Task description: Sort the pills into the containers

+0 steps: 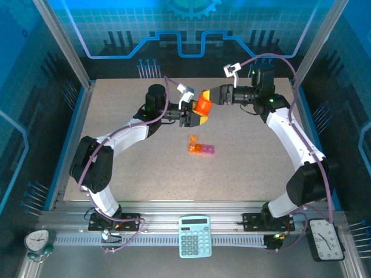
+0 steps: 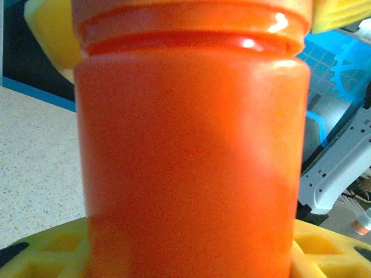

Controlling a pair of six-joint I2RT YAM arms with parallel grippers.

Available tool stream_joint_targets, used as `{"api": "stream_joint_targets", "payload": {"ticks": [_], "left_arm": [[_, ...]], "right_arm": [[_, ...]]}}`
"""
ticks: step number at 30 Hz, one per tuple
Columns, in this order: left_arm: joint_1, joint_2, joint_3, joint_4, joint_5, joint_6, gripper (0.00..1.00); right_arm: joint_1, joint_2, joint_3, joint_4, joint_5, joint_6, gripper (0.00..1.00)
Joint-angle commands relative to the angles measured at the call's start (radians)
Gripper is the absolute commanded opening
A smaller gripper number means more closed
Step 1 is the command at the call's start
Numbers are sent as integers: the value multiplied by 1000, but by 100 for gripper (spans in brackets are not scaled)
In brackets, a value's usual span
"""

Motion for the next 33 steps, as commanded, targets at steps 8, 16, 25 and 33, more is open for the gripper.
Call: {"api": "stream_joint_targets", "payload": {"ticks": [8, 16, 25, 33], "left_arm": [[7, -8, 45, 4, 20, -16, 4], [-19, -82, -3, -14, -223, 87, 4], [-122, -163, -126, 57, -540, 269, 4], [-115, -136, -137, 101, -507, 226, 3]], "right_arm": [[34, -23, -20, -5, 17, -7, 43], [135, -101, -150, 1, 405, 83, 31], [239, -136, -285, 133, 710, 250, 30], [204, -131, -225, 109, 678, 267, 38]]}}
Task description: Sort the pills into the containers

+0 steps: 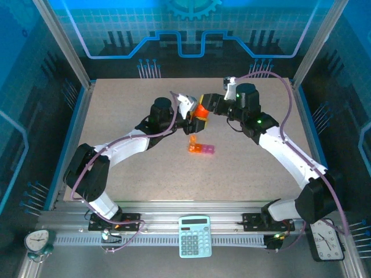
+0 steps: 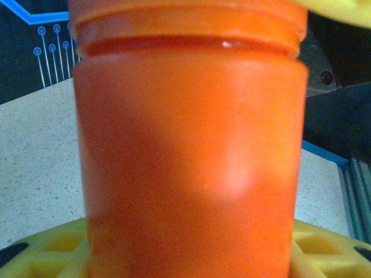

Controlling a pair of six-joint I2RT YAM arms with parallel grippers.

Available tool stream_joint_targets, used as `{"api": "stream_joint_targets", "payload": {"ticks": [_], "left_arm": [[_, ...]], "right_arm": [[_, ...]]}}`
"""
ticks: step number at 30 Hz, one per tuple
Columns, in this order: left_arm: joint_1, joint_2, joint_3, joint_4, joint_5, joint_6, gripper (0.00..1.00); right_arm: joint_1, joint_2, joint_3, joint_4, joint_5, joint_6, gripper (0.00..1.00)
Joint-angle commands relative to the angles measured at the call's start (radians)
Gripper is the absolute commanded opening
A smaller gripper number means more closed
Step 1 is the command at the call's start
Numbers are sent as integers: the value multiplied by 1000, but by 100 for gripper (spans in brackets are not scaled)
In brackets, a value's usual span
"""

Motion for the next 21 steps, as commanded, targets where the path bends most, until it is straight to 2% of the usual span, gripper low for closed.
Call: {"api": "stream_joint_targets", "payload": {"ticks": [1, 7, 9, 12, 15, 21], "left_arm": [[-8, -32, 21, 172, 30, 17, 3], [49, 1, 36, 210, 126, -72, 3], [60, 6, 41, 211, 157, -86, 3], [73, 11, 49, 212, 223, -107, 3], [89, 21, 71, 202, 334, -146, 4], [104, 37, 117, 148, 493, -204, 4]], "right_arm": [[-18, 19, 40, -58, -47, 33, 42], [-129, -46, 59, -24, -212, 53, 74], [-154, -67, 49, -4, -276, 43, 80], [-192, -70, 38, 30, -404, 6, 84], [-235, -42, 51, 44, -534, -37, 85], [-251, 24, 160, -71, -635, -191, 89]]}}
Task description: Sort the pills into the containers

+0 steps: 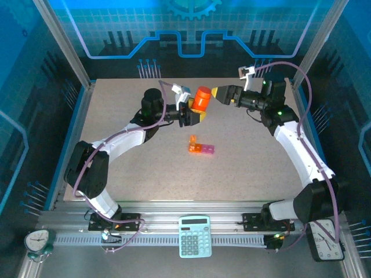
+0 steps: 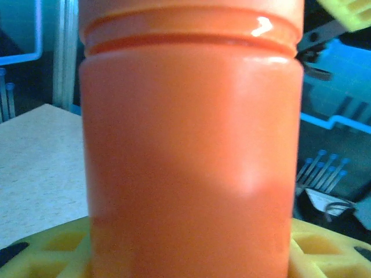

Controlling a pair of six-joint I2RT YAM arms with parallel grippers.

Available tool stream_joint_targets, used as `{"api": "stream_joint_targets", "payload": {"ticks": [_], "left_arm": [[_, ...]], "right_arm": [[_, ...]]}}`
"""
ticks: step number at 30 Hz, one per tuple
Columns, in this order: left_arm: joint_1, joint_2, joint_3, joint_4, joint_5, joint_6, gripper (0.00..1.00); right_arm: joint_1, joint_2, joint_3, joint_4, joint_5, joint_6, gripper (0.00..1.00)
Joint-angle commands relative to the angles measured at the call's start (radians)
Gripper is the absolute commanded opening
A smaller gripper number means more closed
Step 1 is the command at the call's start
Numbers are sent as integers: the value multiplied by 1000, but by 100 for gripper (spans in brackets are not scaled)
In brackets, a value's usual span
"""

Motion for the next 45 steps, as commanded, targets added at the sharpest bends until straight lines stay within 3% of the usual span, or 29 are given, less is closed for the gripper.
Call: {"api": "stream_joint_targets", "payload": {"ticks": [1, 15, 20, 25, 28, 32, 39, 41, 45], "left_arm": [[11, 8, 52, -10, 147, -40, 4], [11, 37, 87, -26, 209, -81, 5], [11, 39, 94, -30, 209, -83, 5], [11, 43, 102, -34, 207, -85, 5], [11, 41, 108, -40, 189, -78, 5], [4, 15, 96, -78, 92, -18, 4], [-90, -97, -27, -75, -317, 236, 4], [-108, -108, -49, -49, -367, 254, 4], [-112, -94, -50, -42, -361, 235, 4]], "right_arm": [[-9, 34, 81, -44, -128, -97, 89], [61, 114, 168, -119, -143, -137, 85], [76, 119, 169, -144, -152, -152, 69], [89, 115, 153, -161, -144, -162, 46], [100, 104, 130, -161, -103, -154, 40], [132, 78, 80, -147, 48, -96, 33], [224, 14, -75, -42, 411, 97, 29], [236, 9, -110, 0, 450, 140, 29], [237, 18, -108, 20, 463, 165, 32]]}}
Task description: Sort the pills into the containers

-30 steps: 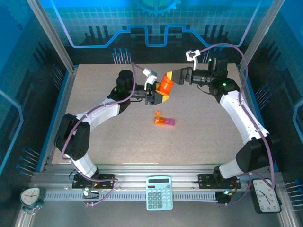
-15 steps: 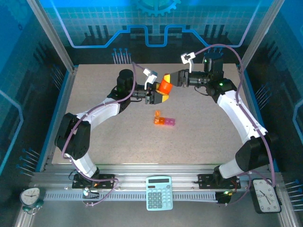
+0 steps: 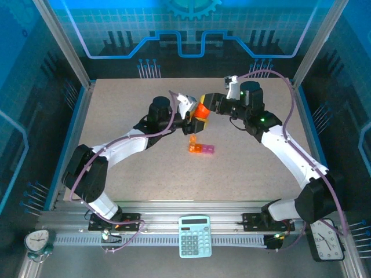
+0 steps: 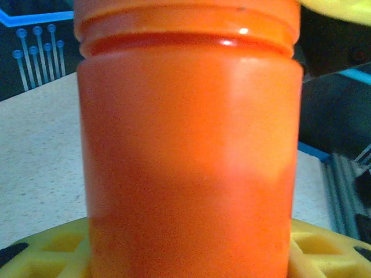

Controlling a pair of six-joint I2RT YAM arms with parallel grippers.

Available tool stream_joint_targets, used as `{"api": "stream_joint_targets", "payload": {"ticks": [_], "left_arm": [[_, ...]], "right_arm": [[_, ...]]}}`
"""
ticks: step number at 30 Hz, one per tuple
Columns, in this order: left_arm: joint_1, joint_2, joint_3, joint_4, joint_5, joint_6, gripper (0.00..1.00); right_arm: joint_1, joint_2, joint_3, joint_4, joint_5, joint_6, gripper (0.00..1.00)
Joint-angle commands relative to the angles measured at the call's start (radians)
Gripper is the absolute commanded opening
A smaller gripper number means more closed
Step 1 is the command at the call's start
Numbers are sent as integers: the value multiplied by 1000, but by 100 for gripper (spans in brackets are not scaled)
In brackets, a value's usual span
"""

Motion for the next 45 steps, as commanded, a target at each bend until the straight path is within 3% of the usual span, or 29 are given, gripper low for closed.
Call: {"api": "stream_joint_targets", "payload": {"ticks": [1, 3, 6, 9, 14, 20, 28, 31, 35, 38, 45], "left_arm": [[-25, -43, 20, 130, -43, 52, 4], [-24, -31, 23, 129, -27, 45, 4], [-10, -16, 32, 127, 11, 22, 4], [18, 1, 45, 136, 80, -28, 4], [56, 34, 81, 150, 235, -113, 4], [79, 75, 157, 68, 422, -187, 7], [80, 83, 174, 35, 475, -195, 7], [80, 83, 176, 35, 477, -196, 7], [79, 80, 177, 31, 476, -193, 7], [79, 81, 182, 26, 475, -191, 7], [80, 77, 191, 17, 436, -186, 7]], "right_arm": [[26, 22, -5, -7, 45, 64, 34], [7, 29, 29, -26, 16, 60, 43], [-41, 9, 57, -31, -54, 53, 67], [-89, -39, 29, 22, -123, 40, 83], [-160, -68, -20, 158, -311, 20, 91], [-183, -13, 49, 89, -450, -113, 91], [-155, 61, 139, 29, -509, -146, 88], [-146, 76, 152, 19, -510, -148, 81], [-138, 82, 147, 22, -522, -141, 64], [-128, 81, 141, 10, -529, -147, 61], [-101, 64, 104, -7, -481, -148, 44]]}}
